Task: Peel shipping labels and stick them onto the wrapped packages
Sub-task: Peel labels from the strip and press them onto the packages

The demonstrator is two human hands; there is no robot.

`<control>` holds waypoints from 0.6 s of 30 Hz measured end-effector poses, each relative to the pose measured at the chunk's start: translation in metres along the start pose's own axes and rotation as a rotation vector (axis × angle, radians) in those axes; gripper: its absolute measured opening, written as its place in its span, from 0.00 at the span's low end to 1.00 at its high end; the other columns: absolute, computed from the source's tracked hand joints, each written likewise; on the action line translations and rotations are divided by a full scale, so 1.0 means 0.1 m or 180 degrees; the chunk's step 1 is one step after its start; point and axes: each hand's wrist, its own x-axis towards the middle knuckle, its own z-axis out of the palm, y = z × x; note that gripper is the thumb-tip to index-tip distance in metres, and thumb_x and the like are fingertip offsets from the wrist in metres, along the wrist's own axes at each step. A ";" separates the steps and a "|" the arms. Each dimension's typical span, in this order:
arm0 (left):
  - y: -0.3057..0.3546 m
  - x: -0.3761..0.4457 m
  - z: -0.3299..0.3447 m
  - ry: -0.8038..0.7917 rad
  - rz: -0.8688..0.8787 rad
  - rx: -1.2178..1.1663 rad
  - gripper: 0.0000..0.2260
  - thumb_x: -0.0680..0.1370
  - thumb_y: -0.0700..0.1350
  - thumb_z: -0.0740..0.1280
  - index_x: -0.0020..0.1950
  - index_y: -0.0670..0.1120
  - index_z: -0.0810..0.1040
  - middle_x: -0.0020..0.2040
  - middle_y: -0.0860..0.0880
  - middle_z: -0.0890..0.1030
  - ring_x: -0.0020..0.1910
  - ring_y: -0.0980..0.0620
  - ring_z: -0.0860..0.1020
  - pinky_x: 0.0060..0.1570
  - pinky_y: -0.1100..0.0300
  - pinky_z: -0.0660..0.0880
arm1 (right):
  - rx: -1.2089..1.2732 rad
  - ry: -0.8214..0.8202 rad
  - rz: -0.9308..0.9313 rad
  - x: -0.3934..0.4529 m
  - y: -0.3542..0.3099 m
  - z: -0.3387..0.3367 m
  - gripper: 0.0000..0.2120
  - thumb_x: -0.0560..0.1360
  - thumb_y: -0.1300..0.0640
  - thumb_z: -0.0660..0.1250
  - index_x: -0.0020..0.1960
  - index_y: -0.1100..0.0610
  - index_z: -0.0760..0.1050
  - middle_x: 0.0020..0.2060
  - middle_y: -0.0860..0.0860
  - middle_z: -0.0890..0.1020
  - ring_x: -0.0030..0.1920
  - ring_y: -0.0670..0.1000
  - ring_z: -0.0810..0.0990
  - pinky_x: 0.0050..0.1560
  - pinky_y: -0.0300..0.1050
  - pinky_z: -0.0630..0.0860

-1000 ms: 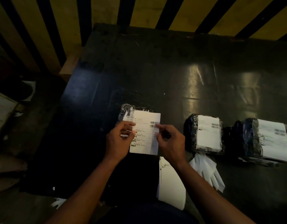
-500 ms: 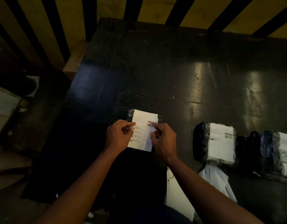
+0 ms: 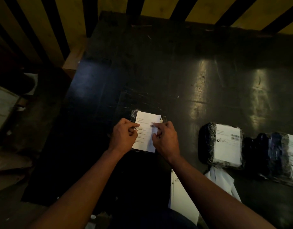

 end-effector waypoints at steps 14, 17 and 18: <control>-0.17 -0.20 -0.02 -0.0104 0.0925 0.0500 0.20 0.78 0.42 0.71 0.71 0.49 0.78 0.71 0.52 0.73 0.71 0.54 0.69 0.69 0.58 0.71 | -0.1064 0.0389 -0.1213 -0.26 0.31 0.03 0.22 0.75 0.53 0.69 0.69 0.53 0.75 0.69 0.53 0.75 0.69 0.55 0.72 0.64 0.54 0.73; -0.19 -0.29 0.12 -0.0449 0.1099 0.0889 0.26 0.82 0.43 0.66 0.80 0.48 0.66 0.81 0.51 0.64 0.81 0.55 0.56 0.78 0.57 0.58 | -0.1393 -0.0077 -0.1577 -0.34 0.25 0.20 0.26 0.79 0.51 0.58 0.76 0.56 0.69 0.76 0.55 0.70 0.78 0.56 0.65 0.74 0.61 0.67; -0.20 -0.30 0.14 -0.0516 0.1085 0.0964 0.26 0.83 0.43 0.64 0.81 0.47 0.63 0.82 0.51 0.61 0.81 0.56 0.52 0.80 0.56 0.56 | -0.1542 -0.0217 -0.1571 -0.35 0.23 0.25 0.28 0.80 0.49 0.54 0.78 0.57 0.66 0.78 0.54 0.67 0.80 0.56 0.62 0.75 0.64 0.64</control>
